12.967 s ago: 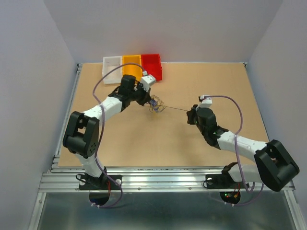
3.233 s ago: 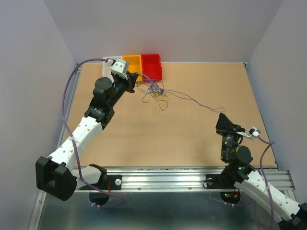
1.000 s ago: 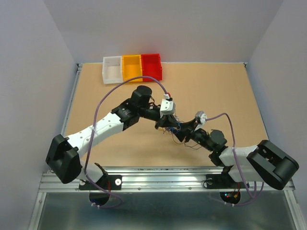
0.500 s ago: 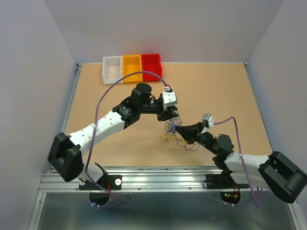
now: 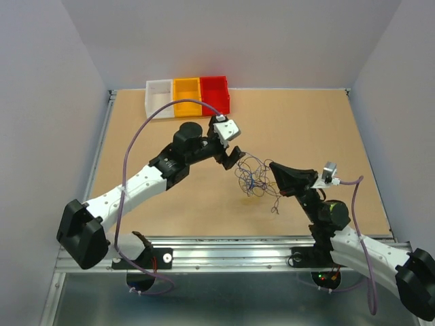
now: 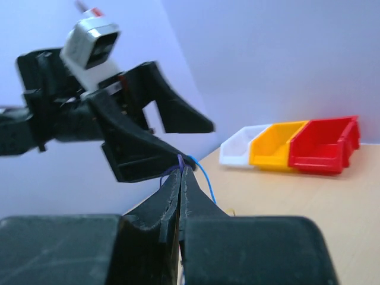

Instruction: Untangle the cables

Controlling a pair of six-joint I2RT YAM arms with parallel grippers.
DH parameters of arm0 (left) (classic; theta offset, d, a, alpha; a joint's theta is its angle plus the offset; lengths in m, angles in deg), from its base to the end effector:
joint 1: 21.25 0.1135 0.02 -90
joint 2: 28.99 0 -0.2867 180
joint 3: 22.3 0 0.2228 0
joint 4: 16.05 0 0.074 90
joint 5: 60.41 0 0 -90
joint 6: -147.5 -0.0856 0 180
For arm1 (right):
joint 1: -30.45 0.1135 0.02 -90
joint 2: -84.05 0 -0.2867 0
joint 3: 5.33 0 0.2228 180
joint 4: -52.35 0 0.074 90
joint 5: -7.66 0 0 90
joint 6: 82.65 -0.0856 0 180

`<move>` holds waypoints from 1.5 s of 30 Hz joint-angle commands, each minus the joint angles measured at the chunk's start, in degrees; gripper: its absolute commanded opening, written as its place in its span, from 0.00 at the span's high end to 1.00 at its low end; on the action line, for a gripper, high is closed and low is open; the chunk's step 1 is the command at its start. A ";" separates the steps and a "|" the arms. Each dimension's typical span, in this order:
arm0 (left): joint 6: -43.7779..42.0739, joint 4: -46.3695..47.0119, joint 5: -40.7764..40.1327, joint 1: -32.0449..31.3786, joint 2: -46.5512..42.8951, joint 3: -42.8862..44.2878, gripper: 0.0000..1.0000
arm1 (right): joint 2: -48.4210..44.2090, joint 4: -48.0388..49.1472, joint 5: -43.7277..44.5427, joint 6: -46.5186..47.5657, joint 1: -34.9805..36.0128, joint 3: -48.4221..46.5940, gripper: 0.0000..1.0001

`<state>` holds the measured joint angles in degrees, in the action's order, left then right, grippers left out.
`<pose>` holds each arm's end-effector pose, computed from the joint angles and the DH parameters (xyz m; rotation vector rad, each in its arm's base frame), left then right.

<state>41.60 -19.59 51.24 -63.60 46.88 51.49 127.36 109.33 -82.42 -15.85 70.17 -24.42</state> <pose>0.2193 -0.2426 0.3684 1.0720 1.3258 -0.6611 0.1144 0.0952 0.3051 -0.1518 1.0363 1.0023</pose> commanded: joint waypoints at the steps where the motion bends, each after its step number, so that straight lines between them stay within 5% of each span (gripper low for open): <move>1: 2.98 8.75 -7.85 1.39 -8.54 -1.74 0.04 | -3.31 -5.08 12.63 -2.11 0.00 4.17 1.00; 7: 5.35 10.77 -23.02 1.83 -11.10 -2.36 0.06 | -3.41 -12.12 16.60 -2.73 -0.09 0.39 0.99; 10: 3.08 10.43 -8.35 2.80 -11.89 -3.76 0.10 | -2.71 -14.85 16.86 -2.03 0.00 -2.85 1.00; 11: 1.94 8.86 4.41 2.45 -11.28 -3.94 0.09 | -2.01 -16.33 17.47 -1.85 0.00 -3.91 0.99; 13: -1.32 7.27 8.76 -0.78 -9.27 -3.94 0.10 | -1.04 -18.36 17.74 -0.89 -0.09 -6.55 1.00; 21: -4.31 5.85 1.91 -5.63 3.92 -1.31 0.10 | 1.78 -25.65 18.98 3.15 -0.09 -16.82 0.99; 32: -2.12 14.46 -6.27 -6.17 10.87 -3.15 0.06 | 4.32 -43.83 12.75 7.73 0.00 -46.08 0.99; 37: -0.98 16.48 -9.25 -6.08 10.00 -4.37 0.06 | 11.17 -51.40 10.01 8.35 -0.09 -65.83 1.00; 45: 0.43 20.71 -6.79 -3.89 1.47 -8.16 0.01 | 18.29 -53.96 7.46 6.86 0.00 -75.19 1.00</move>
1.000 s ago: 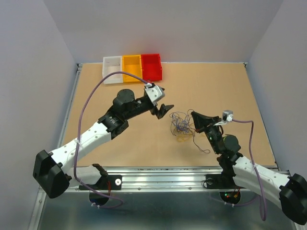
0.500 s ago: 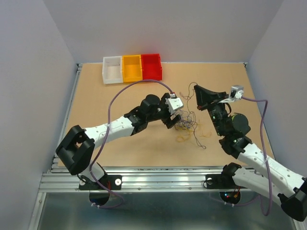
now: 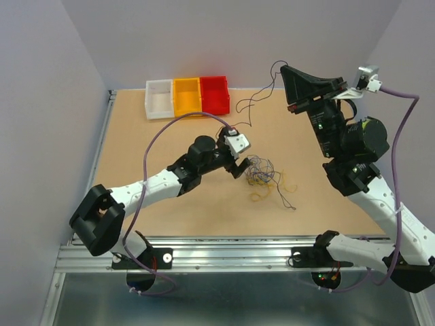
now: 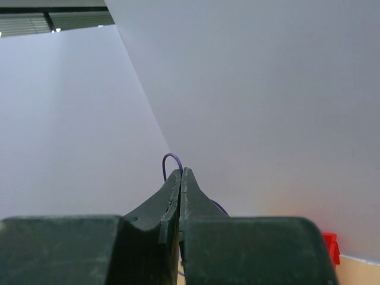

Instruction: Untangle the cables

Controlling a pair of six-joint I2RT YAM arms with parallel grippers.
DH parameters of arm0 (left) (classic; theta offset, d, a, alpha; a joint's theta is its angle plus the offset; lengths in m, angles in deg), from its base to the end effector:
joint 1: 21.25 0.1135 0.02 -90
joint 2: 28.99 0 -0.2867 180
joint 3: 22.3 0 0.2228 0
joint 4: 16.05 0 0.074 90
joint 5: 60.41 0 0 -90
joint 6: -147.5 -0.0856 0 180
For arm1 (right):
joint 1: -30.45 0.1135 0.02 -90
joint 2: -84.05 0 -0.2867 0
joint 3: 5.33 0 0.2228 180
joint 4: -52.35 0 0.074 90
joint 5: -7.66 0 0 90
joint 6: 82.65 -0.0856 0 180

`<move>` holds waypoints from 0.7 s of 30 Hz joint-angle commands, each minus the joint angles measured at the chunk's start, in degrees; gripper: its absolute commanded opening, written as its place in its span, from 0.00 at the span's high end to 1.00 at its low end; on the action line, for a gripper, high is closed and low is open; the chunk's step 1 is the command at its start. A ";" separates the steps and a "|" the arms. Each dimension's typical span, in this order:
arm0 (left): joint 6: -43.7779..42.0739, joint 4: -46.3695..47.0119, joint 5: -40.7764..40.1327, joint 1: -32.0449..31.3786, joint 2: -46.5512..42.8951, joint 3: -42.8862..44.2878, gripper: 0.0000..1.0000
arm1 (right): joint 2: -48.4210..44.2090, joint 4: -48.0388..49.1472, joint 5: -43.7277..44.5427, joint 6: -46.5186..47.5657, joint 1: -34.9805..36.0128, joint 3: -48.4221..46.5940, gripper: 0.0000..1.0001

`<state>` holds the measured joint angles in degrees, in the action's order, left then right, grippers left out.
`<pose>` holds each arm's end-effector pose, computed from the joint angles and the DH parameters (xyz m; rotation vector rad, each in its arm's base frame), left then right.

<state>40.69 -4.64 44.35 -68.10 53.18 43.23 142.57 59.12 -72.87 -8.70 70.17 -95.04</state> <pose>0.2238 -0.2707 0.3194 1.0570 1.3254 -0.6088 0.1519 0.1079 0.5708 -0.0365 0.9475 0.8272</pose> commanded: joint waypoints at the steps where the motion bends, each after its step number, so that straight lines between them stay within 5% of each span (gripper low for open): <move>1: 1.61 5.84 0.09 0.97 -5.18 -0.16 0.01 | 3.35 -3.76 -2.44 -0.47 -0.09 -4.93 1.00; 5: 2.93 7.86 -1.22 2.73 -7.11 -1.48 0.01 | 4.49 -3.06 -4.64 -1.35 0.00 -4.75 0.99; 10: 7.93 4.89 -12.03 6.76 -4.48 2.11 0.01 | 6.16 -1.91 -3.50 -1.09 -0.09 -4.57 0.99; 15: 13.73 -7.06 -13.18 16.43 5.97 13.88 0.01 | 10.29 3.87 -1.57 0.93 0.00 -5.55 0.99; 21: 18.03 -9.18 -14.24 25.12 15.29 20.13 0.01 | 16.43 16.26 5.97 4.80 0.00 -4.67 0.99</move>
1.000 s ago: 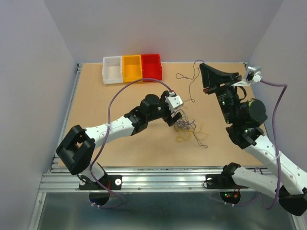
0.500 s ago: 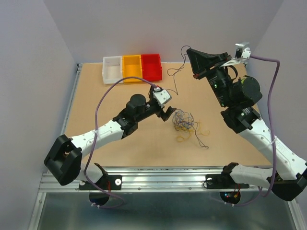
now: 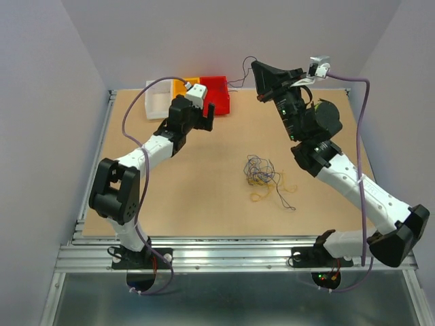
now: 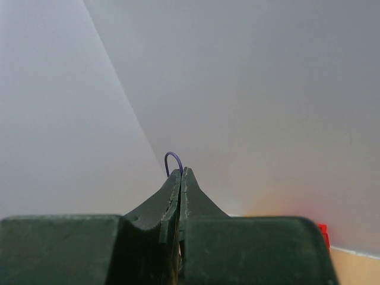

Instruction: Untangle the cables

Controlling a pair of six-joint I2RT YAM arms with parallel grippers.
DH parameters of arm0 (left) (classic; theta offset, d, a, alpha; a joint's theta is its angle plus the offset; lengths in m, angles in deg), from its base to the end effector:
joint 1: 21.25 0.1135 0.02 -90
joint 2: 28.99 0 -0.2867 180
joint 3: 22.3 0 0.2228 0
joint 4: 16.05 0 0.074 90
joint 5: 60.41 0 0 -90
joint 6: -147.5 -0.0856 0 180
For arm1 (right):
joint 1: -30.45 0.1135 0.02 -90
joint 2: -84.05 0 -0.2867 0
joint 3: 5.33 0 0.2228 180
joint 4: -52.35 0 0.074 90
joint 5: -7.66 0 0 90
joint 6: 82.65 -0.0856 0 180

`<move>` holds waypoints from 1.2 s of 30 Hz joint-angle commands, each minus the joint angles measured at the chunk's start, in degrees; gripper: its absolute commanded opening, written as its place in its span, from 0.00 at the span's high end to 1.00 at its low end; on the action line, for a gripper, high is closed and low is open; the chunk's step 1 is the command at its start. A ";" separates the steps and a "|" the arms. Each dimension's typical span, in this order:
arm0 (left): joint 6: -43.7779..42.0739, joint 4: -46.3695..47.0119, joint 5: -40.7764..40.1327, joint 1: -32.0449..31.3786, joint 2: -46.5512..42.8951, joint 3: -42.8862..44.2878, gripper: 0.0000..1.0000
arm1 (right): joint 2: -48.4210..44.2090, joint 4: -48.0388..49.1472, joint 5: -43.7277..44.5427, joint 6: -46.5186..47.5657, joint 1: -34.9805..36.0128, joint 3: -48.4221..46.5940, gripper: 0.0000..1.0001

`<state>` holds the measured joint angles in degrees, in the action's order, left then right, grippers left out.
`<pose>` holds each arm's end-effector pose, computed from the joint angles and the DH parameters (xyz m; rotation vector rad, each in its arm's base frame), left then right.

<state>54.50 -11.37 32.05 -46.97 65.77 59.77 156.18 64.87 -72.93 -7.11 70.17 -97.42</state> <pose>0.3760 -0.1852 0.3280 0.4580 1.6596 -0.3309 0.2205 0.1650 0.5475 -0.0745 1.0390 0.7793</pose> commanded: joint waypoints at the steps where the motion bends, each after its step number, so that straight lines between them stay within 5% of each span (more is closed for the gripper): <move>1: 4.58 -2.63 -1.76 5.40 3.84 5.16 0.01 | 4.05 12.10 7.63 3.56 -0.09 -2.46 0.99; 9: 4.59 -6.67 -4.91 13.14 18.61 17.03 0.01 | 18.64 25.29 20.20 9.71 -0.17 -8.60 0.99; 20: 1.70 -11.86 -12.47 13.76 32.23 38.29 0.02 | 30.08 29.07 17.84 15.78 -0.70 -16.78 0.99; 24: 1.07 -15.09 -12.92 13.85 36.10 43.30 0.11 | 32.18 30.57 16.52 15.95 -0.97 -18.45 0.99; 36: 2.21 -19.68 -12.74 14.11 39.36 48.94 0.22 | 47.20 31.54 13.88 16.92 -1.67 -34.27 0.99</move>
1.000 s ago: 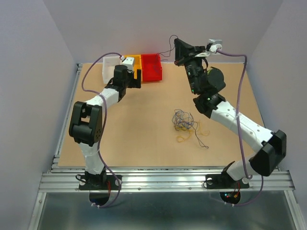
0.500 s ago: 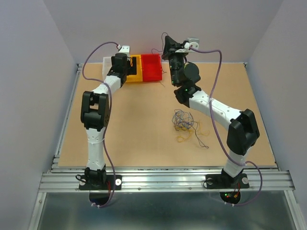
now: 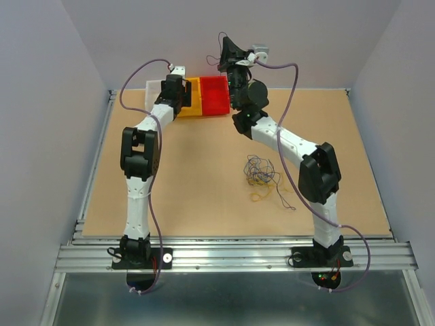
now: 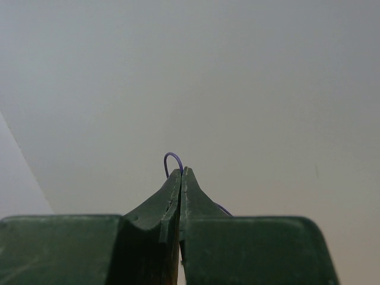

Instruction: Untangle the cables

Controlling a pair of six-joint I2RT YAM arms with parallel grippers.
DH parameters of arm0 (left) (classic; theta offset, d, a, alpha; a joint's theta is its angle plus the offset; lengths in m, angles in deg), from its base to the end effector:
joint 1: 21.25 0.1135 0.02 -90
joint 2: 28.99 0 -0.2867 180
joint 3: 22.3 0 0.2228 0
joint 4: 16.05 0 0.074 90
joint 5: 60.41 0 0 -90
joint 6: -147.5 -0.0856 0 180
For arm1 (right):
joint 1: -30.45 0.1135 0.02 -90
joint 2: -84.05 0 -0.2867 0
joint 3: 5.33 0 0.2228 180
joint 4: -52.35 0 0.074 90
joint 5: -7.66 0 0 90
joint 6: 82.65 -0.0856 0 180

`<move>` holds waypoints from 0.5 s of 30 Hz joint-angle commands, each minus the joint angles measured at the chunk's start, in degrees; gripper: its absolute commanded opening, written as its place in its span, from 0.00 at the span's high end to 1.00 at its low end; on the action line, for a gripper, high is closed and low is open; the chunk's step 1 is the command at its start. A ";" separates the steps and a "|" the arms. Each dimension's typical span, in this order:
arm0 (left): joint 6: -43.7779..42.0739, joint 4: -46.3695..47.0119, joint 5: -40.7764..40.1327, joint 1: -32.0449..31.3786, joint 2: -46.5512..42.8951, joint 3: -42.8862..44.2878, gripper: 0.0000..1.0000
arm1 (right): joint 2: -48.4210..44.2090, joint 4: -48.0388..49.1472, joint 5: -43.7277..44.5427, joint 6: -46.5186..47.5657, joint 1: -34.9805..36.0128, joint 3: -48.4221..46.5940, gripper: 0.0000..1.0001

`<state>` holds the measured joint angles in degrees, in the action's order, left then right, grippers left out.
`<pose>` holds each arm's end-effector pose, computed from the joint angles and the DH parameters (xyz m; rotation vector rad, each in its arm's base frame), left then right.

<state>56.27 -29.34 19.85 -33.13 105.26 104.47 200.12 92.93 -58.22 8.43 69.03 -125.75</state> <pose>0.5794 -0.1071 0.2337 0.1073 1.9251 0.0400 0.3938 0.2694 0.4954 0.1133 0.8709 0.4469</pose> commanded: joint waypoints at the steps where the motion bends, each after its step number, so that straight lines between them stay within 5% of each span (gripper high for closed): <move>1: 0.44 -1.80 -0.46 0.28 -0.14 4.51 0.23 | 4.07 3.47 -0.92 1.38 -0.62 -6.65 0.99; 11: 1.06 -6.01 6.47 1.24 0.13 6.00 0.70 | 14.08 3.74 -0.13 -0.91 -2.55 -14.20 0.99; 15: 0.97 -6.63 8.24 1.24 -1.62 3.90 0.74 | 17.08 3.74 -0.12 -0.91 -3.08 -17.81 0.99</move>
<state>57.17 -33.73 24.37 -31.97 106.31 107.73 215.70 92.89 -58.77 7.89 66.76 -137.59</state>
